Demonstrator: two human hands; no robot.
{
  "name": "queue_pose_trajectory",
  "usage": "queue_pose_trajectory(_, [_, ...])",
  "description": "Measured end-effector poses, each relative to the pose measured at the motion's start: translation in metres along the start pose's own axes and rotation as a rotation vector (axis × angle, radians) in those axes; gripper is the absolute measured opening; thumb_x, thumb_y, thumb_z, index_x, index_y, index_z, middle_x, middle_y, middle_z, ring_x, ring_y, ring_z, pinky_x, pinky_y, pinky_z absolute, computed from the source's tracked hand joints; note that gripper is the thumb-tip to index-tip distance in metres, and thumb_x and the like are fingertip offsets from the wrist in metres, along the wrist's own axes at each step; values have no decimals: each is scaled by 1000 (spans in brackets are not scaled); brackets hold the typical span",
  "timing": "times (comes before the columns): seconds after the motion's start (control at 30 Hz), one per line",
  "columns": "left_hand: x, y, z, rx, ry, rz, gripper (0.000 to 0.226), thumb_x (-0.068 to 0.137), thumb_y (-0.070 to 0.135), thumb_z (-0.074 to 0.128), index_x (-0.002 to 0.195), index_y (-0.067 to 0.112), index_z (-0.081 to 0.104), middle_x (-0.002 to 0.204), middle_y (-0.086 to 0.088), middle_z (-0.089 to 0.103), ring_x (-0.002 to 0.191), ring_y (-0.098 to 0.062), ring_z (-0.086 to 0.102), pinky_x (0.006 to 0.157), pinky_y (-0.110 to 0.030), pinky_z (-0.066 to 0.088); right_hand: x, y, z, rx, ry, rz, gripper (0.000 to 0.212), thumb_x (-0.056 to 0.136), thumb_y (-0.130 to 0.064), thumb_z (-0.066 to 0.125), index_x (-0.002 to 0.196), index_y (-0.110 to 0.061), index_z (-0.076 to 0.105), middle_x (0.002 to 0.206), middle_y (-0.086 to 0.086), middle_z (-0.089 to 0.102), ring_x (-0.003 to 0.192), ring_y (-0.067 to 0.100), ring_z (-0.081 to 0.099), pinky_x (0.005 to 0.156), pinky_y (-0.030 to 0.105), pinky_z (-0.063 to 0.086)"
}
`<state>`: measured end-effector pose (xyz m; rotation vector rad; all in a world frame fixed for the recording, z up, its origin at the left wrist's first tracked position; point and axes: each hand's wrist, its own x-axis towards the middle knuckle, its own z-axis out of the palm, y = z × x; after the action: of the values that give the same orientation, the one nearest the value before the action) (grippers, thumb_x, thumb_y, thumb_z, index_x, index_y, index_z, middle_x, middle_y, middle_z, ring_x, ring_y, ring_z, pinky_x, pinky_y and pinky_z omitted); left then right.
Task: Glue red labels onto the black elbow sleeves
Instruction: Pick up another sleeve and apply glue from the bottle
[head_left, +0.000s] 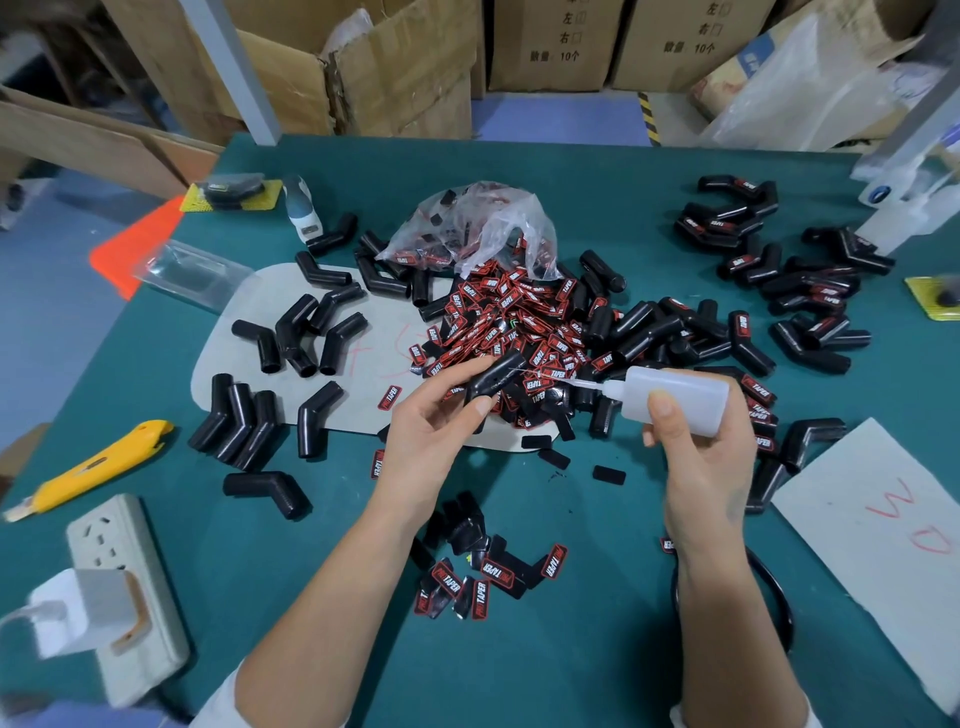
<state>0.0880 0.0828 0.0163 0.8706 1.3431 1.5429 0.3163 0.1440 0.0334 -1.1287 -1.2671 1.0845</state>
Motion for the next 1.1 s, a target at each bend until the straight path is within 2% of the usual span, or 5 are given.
queue_pose_trajectory(0.23, [1,-1,-1,9,-4,-7,42,97,5,72,124,36,77,125,3,76,109,-14,70,92,-23,55,-1,0,0,-4,-7,-3,38,91,-59,74,112,-28,65,106,-6,71,76,15,61,70,22,53])
queue_pose_trajectory(0.47, [0,0,1,5,1,8,38,92,15,73,122,38,77,126,4,76,112,-12,71,95,-20,53,-2,-1,2,-15,-47,-12,28,91,-58,73,109,-37,66,104,-7,71,76,14,62,70,21,53])
queue_pose_trajectory(0.7, [0,-1,-1,30,-9,21,39,94,15,72,124,40,76,130,6,74,119,-14,69,99,-21,52,-1,0,2,-18,-57,-19,23,94,-51,73,109,-36,66,103,-7,71,75,12,62,70,20,53])
queue_pose_trajectory(0.87, [0,-1,-2,38,-9,15,39,95,15,73,126,38,75,128,6,74,117,-15,70,100,-24,53,-1,-1,1,-16,-47,-9,32,92,-59,73,110,-34,66,102,-8,71,74,12,62,70,20,53])
queue_pose_trajectory(1.1, [1,-2,-2,45,-8,9,40,95,13,73,125,39,76,131,6,74,120,-16,69,101,-26,53,-3,-3,4,-2,-76,-19,29,91,-60,73,109,-38,66,103,-9,71,73,10,62,70,19,53])
